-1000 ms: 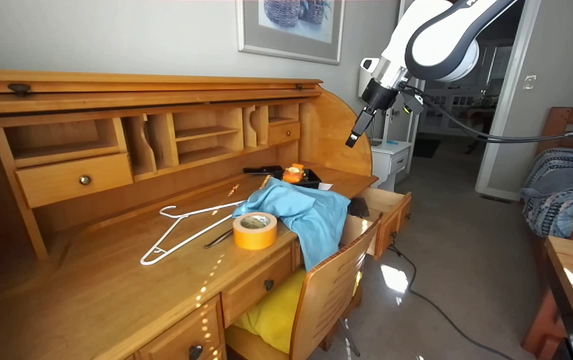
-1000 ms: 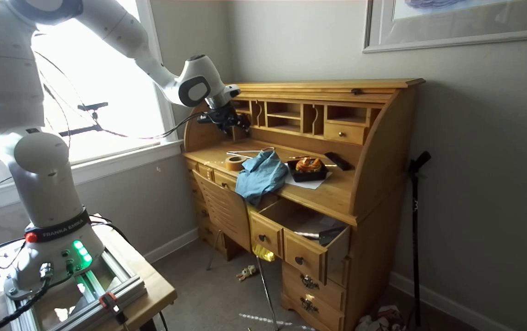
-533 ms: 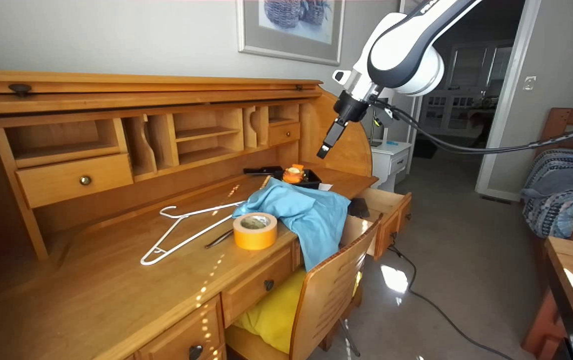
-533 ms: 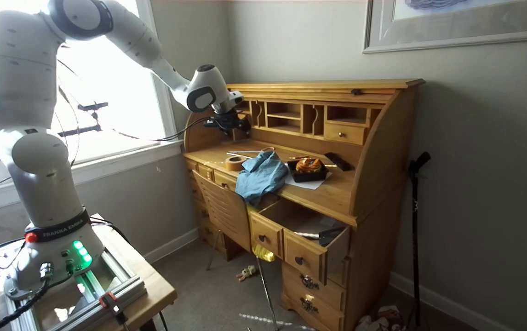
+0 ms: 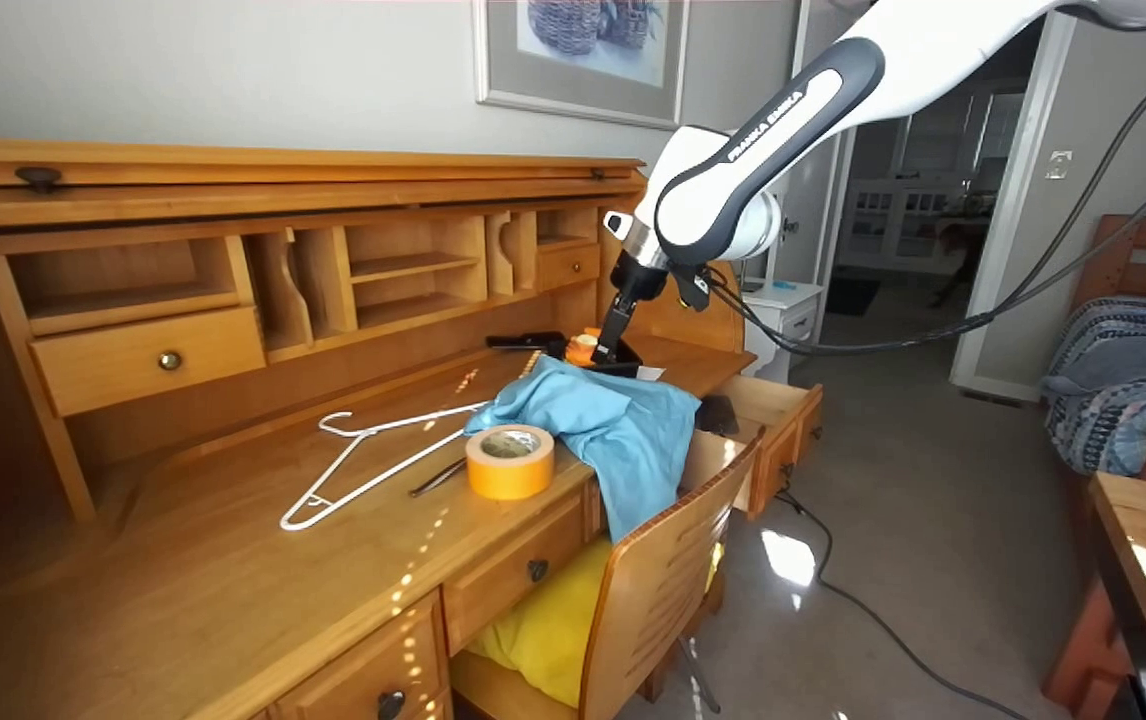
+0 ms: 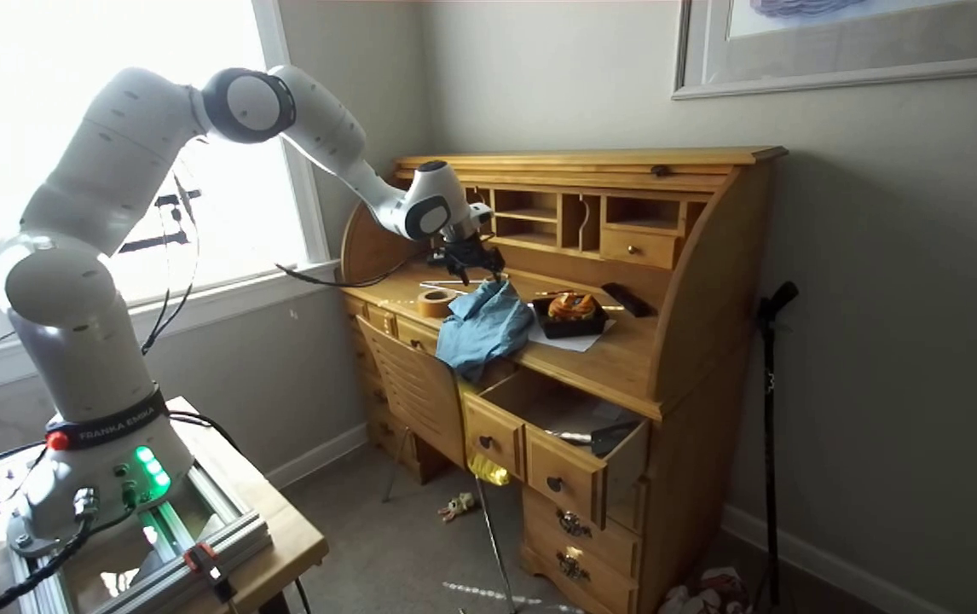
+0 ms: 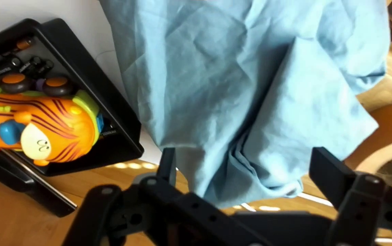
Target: Use the blue cloth to wipe the right side of the cupboard
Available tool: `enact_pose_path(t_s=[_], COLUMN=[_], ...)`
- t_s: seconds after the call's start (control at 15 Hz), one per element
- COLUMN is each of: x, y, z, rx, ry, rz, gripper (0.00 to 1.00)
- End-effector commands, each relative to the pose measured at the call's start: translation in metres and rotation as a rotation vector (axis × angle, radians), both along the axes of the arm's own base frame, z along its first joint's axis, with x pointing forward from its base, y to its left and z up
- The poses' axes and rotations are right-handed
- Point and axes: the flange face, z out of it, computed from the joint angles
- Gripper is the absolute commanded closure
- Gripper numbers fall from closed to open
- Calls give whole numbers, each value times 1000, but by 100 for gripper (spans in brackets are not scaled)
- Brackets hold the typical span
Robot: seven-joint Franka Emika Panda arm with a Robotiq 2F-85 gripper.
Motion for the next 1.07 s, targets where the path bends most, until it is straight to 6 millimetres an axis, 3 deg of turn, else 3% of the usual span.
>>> enact_pose_path(t_s=[0.0, 0.6, 1.0], x=[32, 48, 50], y=[-1, 14, 17], z=[-21, -42, -86], rx=[12, 83, 117], ry=[85, 296, 342], rz=[-30, -129, -167], gripper=[0, 0, 0])
